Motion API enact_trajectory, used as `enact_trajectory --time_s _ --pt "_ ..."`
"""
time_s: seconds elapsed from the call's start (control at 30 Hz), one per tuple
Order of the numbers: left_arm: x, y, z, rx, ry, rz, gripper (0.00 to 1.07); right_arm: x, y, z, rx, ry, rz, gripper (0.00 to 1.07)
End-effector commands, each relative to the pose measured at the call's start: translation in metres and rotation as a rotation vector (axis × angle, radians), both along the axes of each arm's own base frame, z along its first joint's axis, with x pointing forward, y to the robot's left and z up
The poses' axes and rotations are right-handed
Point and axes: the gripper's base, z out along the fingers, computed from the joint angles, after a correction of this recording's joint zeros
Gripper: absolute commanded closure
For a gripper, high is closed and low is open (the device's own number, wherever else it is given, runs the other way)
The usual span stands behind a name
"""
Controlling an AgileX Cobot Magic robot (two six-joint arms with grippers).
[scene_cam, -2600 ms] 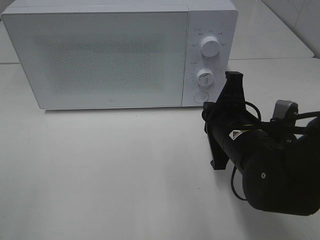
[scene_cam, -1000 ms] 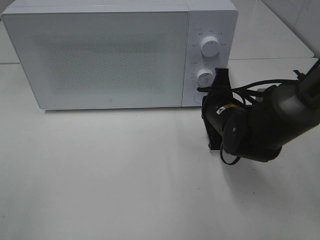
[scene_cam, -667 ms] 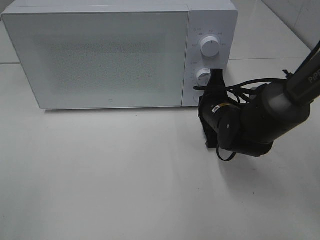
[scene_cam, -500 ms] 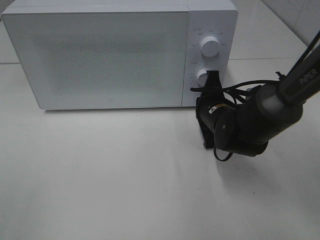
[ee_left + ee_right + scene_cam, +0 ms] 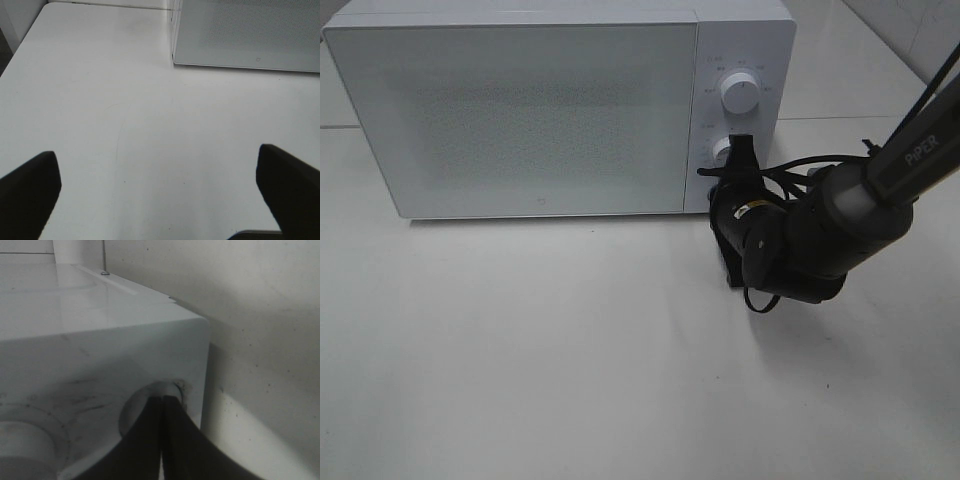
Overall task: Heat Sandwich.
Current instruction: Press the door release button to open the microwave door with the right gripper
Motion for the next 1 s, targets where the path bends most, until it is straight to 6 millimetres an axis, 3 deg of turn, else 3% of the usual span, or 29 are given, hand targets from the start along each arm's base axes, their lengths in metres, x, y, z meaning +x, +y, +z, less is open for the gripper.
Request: enact_trajectory --time_s 0.03,0.6,0.7,1.0 --pt "0.000 0.000 0.000 -0.001 -0.010 -0.001 0.07 0.009 -0.002 0.009 -0.014 -0.090 -0.020 1.07" --pt "0.000 0.000 0.000 -0.001 -0.010 -0.001 0.07 0.039 -0.008 0.032 0.009 -0.283 -0.108 1.07" --pt "0.000 0.000 0.000 -0.001 -0.010 -0.001 0.07 0.049 -0.005 0.033 0.014 -0.304 -0.098 1.07" --pt "0.000 0.000 0.000 -0.001 -0.010 -0.001 0.07 0.049 -0.003 0.026 0.003 -0.244 -0.078 1.07"
